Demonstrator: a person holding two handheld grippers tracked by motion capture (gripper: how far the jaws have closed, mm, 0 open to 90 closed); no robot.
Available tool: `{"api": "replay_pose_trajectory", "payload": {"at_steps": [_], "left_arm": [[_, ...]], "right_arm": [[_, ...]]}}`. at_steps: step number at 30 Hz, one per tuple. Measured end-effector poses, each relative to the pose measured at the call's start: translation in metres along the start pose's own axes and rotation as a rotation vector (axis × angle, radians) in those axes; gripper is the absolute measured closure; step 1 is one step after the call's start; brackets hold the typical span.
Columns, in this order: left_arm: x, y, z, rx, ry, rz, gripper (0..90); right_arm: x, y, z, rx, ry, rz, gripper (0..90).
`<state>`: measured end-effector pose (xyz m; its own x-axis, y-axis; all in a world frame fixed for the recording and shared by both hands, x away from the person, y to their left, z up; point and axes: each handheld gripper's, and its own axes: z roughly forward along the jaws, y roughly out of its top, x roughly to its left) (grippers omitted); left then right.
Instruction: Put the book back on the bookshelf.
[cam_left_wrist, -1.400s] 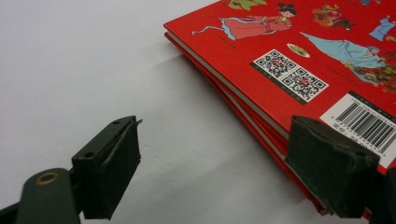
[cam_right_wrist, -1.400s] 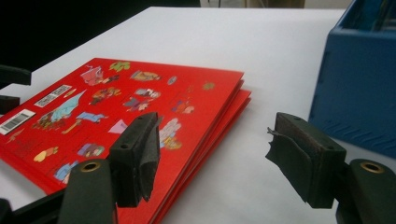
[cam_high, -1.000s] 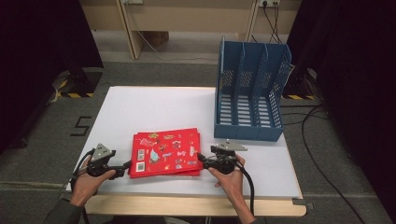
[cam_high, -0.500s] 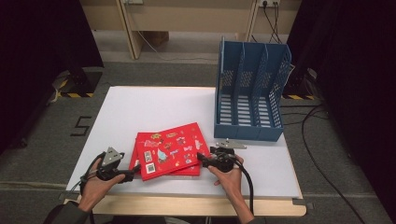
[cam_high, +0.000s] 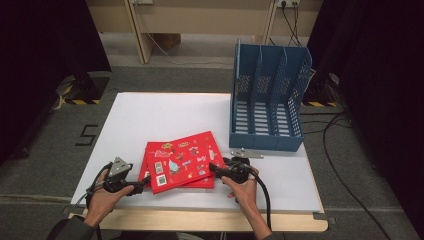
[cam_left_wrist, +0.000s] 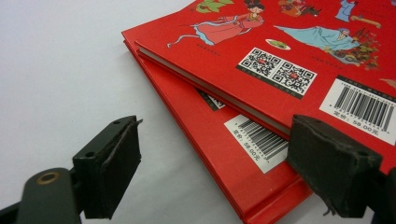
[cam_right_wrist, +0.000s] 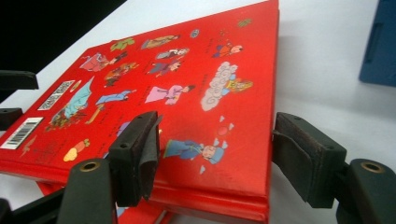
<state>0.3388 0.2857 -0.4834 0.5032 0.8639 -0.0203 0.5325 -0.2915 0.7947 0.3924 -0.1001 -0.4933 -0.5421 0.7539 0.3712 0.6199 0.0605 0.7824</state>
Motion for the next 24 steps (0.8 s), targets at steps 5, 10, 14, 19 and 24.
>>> {"api": "replay_pose_trajectory", "payload": {"at_steps": [5,10,14,19,24], "left_arm": [[0.000,0.000,0.000,0.001,0.001,-0.005,16.7],[-0.001,-0.001,0.000,0.003,0.003,-0.008,16.8],[-0.001,-0.001,0.000,0.007,-0.005,-0.007,18.1],[0.000,-0.002,0.002,0.028,-0.002,0.003,18.9],[-0.001,-0.002,0.002,0.028,0.005,0.006,19.2]], "right_arm": [[0.000,0.000,0.002,0.001,0.006,0.020,31.0],[-0.001,-0.001,0.003,0.001,0.013,0.051,32.5],[-0.002,0.002,-0.002,-0.027,-0.007,0.064,43.9],[-0.001,0.008,-0.010,-0.090,0.028,0.099,46.8],[0.000,0.010,-0.013,-0.107,0.037,0.135,46.8]]}}
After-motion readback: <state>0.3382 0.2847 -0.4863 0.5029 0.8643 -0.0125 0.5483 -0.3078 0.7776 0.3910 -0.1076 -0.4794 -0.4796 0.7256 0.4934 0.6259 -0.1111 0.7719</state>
